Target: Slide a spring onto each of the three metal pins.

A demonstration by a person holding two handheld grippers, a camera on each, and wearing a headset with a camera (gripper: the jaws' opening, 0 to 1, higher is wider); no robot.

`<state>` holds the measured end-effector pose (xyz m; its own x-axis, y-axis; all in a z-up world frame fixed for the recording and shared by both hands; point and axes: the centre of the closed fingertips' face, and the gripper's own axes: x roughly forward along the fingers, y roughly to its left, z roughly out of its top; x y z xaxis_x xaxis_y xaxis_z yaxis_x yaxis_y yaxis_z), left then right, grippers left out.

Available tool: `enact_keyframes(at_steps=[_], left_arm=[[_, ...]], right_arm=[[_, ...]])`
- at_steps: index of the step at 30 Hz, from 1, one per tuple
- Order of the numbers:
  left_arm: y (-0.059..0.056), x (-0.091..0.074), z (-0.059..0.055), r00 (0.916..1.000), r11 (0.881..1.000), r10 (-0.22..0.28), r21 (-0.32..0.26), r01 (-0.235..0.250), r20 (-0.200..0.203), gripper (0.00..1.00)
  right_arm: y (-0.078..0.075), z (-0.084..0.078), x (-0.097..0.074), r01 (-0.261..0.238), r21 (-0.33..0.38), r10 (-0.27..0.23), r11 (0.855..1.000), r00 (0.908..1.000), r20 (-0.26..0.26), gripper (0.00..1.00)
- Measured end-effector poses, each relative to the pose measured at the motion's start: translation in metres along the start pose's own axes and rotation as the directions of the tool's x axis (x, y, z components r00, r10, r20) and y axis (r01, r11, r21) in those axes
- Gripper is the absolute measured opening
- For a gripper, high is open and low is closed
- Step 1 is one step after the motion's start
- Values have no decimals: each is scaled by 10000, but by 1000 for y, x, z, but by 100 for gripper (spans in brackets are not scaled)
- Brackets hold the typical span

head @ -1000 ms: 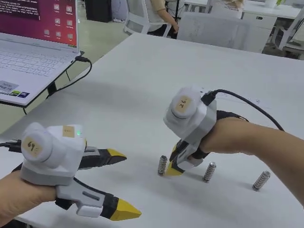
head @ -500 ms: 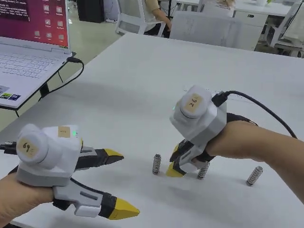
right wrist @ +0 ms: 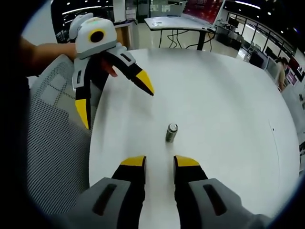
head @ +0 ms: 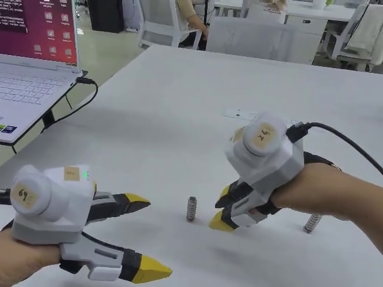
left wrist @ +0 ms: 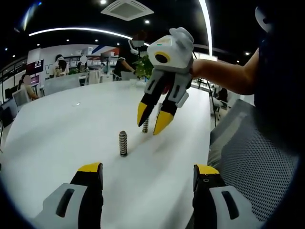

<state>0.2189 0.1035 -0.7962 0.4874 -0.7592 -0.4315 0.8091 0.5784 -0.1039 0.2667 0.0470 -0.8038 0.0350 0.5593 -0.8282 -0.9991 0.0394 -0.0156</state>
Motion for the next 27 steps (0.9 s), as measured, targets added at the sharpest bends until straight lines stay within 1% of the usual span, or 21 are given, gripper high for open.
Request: enact_keyframes(at_steps=[4,7,14,27], left_arm=[[-1,1,0,10000,10000,-51,33,51,-42,74],[-1,1,1,10000,10000,-70,32,70,-33,74],[-3,2,1,9999,9999,-117,25,117,-42,74],[-4,3,1,9999,9999,-147,-14,147,-11,75]], right_arm=[[1,-5,-4,109,185,-112,9998,9998,187,22],[5,-6,-6,20,432,-40,9991,9989,459,23],[12,-12,-11,149,479,-185,9987,9969,765,26],[24,-23,-19,187,918,-304,9956,9913,1282,29]])
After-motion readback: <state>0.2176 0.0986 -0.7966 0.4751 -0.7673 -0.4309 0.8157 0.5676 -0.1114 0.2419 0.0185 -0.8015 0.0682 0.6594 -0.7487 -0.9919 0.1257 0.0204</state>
